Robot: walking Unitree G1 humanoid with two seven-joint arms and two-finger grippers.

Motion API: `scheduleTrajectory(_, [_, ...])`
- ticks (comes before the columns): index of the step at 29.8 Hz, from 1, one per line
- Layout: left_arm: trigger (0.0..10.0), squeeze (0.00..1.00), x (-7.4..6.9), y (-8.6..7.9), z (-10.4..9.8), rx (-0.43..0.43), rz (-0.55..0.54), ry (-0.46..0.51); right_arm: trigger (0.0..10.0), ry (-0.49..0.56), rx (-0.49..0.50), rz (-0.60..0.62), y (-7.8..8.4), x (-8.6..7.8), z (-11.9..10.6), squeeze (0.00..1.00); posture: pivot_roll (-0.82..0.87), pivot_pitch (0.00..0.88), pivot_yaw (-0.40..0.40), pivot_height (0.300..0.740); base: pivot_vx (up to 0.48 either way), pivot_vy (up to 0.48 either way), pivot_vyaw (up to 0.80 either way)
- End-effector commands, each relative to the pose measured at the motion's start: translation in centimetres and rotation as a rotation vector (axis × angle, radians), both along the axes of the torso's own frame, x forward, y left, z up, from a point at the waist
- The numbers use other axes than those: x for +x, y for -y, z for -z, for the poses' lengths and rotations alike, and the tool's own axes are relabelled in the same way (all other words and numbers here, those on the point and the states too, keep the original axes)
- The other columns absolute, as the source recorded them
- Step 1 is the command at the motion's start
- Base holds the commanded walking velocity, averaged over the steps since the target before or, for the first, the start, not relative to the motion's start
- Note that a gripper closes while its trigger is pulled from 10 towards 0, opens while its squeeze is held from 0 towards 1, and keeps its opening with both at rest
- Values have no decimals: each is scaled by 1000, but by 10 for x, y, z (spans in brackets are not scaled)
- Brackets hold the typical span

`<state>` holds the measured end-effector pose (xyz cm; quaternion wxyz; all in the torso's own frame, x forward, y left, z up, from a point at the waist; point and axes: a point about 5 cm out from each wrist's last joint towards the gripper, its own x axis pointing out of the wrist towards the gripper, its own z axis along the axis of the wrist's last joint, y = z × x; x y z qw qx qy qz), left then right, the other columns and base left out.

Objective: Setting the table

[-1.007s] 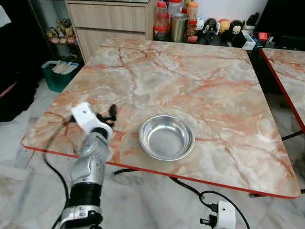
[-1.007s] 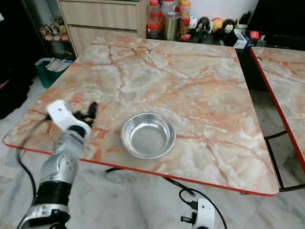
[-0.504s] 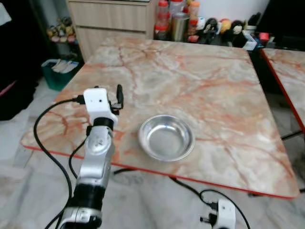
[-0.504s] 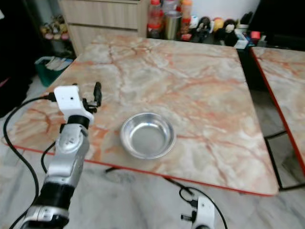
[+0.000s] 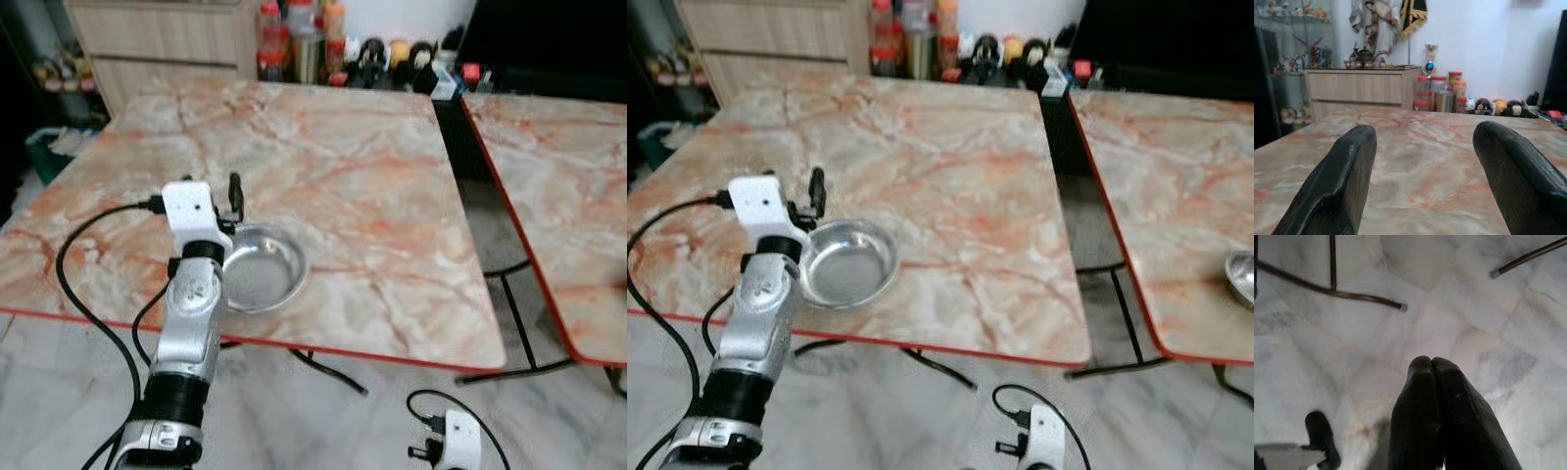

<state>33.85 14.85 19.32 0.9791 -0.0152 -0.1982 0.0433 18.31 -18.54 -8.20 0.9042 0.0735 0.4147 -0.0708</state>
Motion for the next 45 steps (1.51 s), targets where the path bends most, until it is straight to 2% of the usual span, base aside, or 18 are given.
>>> scheduleTrajectory(1, [10000,0,1,14,1,6,39,-4,10000,-23,-24,20,11,-10,3,0,-17,68,-29,740,0,-480,-719])
scheduleTrajectory(18, [10000,0,2,16,2,0,49,-7,10000,-16,-26,3,11,-9,3,0,-24,48,-30,740,0,-480,0])
scheduleTrajectory(23, [10000,0,2,19,5,-7,64,-16,10000,-11,-61,-42,12,-10,2,0,-28,29,-30,740,0,-474,276])
scheduleTrajectory(37, [10000,0,0,24,7,-8,88,-18,10000,-23,-46,-24,12,-13,4,0,-30,12,-31,740,0,-470,107])
scheduleTrajectory(41, [10000,0,1,25,9,-14,97,-34,10000,-24,-43,-24,12,-13,4,0,-31,19,-32,740,0,-167,0])
scheduleTrajectory(45, [10000,0,3,25,17,-67,129,-89,10000,-24,-43,-16,13,-13,4,0,-31,39,-33,740,0,0,0])
